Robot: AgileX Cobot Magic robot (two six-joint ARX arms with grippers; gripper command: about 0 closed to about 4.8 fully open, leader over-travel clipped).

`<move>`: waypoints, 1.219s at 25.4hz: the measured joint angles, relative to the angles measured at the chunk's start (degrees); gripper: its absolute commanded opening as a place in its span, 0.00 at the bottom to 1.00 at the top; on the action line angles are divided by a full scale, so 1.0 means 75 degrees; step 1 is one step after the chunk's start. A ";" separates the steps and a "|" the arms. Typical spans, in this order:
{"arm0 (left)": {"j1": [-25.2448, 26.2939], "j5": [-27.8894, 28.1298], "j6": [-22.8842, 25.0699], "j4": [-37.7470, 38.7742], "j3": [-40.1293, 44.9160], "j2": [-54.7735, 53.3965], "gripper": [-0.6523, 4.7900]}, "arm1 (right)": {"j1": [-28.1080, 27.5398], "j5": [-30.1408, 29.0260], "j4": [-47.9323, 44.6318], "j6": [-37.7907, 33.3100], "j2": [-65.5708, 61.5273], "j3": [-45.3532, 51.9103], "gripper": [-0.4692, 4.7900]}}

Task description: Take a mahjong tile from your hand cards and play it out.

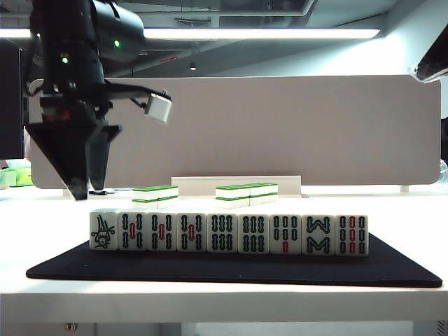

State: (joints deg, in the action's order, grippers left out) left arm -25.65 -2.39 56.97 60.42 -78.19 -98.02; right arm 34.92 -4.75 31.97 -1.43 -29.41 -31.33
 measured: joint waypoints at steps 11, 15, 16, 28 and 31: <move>0.0000 -0.0187 0.0000 -0.0691 -0.0006 -0.0443 0.75 | 0.0000 0.0006 0.0000 0.0000 0.0000 0.0000 0.09; 0.0000 -0.0195 0.0000 -0.0659 -0.0003 -0.0586 0.74 | 0.0000 0.0017 0.0000 0.0000 0.0000 0.0000 0.09; 0.0000 -0.0198 0.0000 -0.0659 -0.0006 -0.0606 0.74 | 0.0000 0.0017 0.0000 0.0000 0.0000 0.0000 0.09; -0.0017 -0.0338 0.0003 -0.0714 -0.0006 -0.0708 0.58 | 0.0000 0.0020 0.0000 0.0000 0.0003 0.0000 0.09; -0.0017 -0.0338 0.0000 -0.0708 -0.0006 -0.0720 0.51 | 0.0000 0.0020 0.0000 0.0000 0.0006 0.0000 0.09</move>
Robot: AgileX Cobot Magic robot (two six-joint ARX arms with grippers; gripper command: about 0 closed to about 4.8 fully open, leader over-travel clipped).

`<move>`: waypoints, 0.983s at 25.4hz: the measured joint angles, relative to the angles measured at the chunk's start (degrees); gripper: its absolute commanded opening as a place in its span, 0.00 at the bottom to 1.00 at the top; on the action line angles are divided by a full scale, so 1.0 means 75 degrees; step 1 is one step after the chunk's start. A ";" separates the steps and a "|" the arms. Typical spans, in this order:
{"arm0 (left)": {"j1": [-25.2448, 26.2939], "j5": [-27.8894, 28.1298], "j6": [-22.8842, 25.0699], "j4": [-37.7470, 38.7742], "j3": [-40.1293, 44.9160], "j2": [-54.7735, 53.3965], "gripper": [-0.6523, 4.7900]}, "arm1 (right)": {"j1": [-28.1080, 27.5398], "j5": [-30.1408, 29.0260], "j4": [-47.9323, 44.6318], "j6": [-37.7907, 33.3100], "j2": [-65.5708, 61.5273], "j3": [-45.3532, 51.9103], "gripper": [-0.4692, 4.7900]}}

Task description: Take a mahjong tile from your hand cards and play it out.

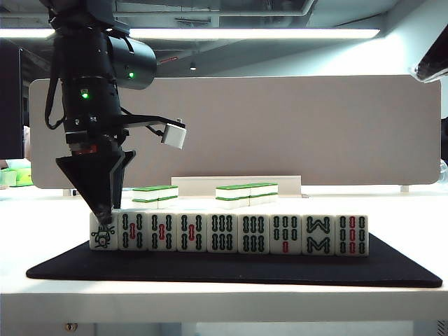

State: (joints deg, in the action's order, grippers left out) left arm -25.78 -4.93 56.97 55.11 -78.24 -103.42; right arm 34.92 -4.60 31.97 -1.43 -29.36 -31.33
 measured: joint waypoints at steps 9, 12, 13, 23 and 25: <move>0.0000 -0.0003 0.0000 0.0041 0.0000 -0.0009 0.39 | 0.0000 0.0224 0.0000 0.0000 -0.0003 0.0000 0.09; 0.0006 -0.0003 0.0000 0.0055 0.0000 -0.0009 0.39 | 0.0000 0.0256 0.0000 0.0000 -0.0003 0.0000 0.09; 0.0006 -0.0003 0.0000 0.0067 0.0000 -0.0009 0.39 | 0.0000 0.0259 0.0000 0.0000 -0.0003 0.0000 0.09; 0.0009 0.0000 -0.0003 0.0131 -0.0003 -0.0009 0.31 | 0.0000 0.0265 0.0000 0.0000 0.0000 0.0000 0.09; 0.0009 0.0000 -0.0023 0.0128 -0.0003 -0.0009 0.26 | 0.0000 0.0265 0.0000 0.0000 0.0000 0.0000 0.09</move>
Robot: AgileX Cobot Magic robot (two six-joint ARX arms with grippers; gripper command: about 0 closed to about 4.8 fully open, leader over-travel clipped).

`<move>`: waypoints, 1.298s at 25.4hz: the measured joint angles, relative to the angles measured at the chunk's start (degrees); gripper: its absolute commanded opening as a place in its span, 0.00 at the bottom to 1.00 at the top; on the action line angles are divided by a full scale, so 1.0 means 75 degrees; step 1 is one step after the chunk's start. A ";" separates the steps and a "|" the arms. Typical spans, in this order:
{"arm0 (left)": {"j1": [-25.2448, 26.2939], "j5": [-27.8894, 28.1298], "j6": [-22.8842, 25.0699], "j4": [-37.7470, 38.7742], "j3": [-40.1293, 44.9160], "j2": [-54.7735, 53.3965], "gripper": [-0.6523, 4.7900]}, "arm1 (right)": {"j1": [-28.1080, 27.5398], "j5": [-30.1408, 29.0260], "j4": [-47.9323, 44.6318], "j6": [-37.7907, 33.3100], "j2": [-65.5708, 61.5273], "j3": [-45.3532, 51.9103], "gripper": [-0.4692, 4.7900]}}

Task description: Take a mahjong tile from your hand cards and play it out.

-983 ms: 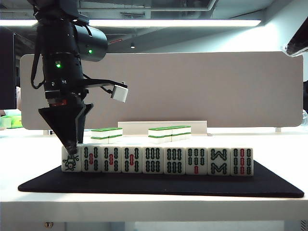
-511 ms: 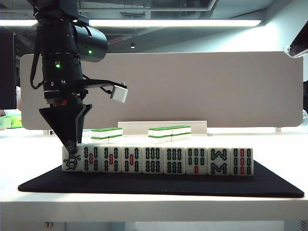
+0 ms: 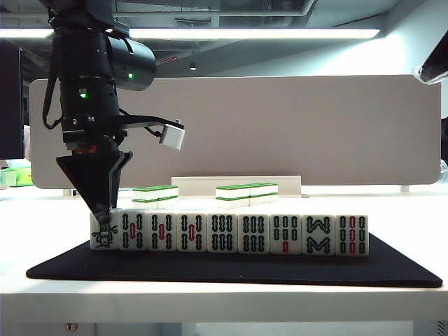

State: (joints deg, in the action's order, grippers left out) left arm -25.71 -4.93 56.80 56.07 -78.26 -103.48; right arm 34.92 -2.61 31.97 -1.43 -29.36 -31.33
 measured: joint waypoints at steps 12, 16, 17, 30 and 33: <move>-0.0012 0.0810 -0.0184 -0.0137 -0.0015 0.0041 0.25 | 0.0003 0.0000 -0.0003 0.0000 0.0000 0.0000 0.09; 0.0017 0.1035 -0.0685 -0.0577 -0.0015 0.0087 0.25 | 0.0003 0.0000 0.0000 0.0000 -0.0003 0.0000 0.09; 0.0009 0.1037 -0.0860 -0.0737 -0.0015 0.0093 0.25 | 0.0003 0.0000 0.0000 0.0000 0.0000 0.0000 0.09; 0.0009 -0.1743 -0.5485 -0.3156 -0.1142 0.0085 0.22 | 0.0000 0.0000 -0.0003 0.0000 0.0000 0.0000 0.09; -0.0003 -0.2454 -0.6473 -0.3687 -0.1142 -0.0023 0.22 | 0.0000 0.0000 -0.0003 0.0000 0.0000 0.0000 0.09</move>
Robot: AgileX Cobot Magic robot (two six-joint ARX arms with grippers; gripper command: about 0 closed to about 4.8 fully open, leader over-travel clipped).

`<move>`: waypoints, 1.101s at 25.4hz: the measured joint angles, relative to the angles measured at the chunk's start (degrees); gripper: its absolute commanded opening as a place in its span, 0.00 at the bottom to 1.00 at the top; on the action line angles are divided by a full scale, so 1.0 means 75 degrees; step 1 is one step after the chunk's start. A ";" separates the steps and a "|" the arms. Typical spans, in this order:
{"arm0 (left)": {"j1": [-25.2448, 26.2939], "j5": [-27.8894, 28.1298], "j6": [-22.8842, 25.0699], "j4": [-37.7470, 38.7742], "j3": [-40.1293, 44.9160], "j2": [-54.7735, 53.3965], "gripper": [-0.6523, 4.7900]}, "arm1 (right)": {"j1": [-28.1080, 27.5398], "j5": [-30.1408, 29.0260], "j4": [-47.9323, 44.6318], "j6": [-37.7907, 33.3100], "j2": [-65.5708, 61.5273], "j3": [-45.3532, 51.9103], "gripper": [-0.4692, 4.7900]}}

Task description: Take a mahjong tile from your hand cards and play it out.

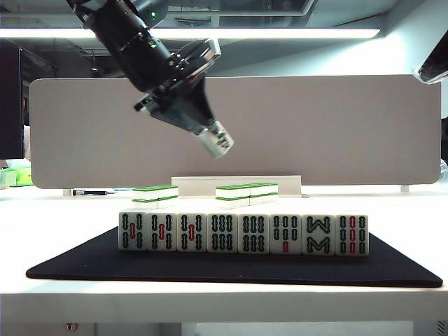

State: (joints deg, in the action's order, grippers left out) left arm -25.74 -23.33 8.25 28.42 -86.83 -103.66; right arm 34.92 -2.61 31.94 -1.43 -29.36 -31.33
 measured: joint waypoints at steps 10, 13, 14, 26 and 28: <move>0.0003 -0.0691 -0.3386 -0.1186 0.0000 -0.1148 0.22 | 0.0000 0.0000 0.0003 0.0000 0.0000 0.0000 0.09; 0.0006 -0.0778 -0.4605 -0.1431 0.0000 -0.1443 0.22 | 0.0000 0.0000 0.0000 0.0000 0.0000 0.0000 0.09; 0.0006 -0.0778 -0.5065 -0.1510 0.0000 -0.1512 0.22 | 0.0000 0.0000 0.0003 0.0000 0.0000 0.0000 0.09; 0.0070 -0.0761 -0.6167 -0.1588 0.0000 -0.1813 0.23 | 0.0000 0.0000 0.0003 0.0000 0.0000 0.0000 0.09; 0.0070 -0.0664 -0.6129 -0.1582 0.0000 -0.1813 0.23 | 0.0000 0.0000 0.0003 0.0000 0.0000 0.0000 0.09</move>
State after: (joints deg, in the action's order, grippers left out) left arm -25.21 -28.32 -37.71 16.56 -86.83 -117.25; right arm 34.92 -2.61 31.97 -1.43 -29.36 -31.33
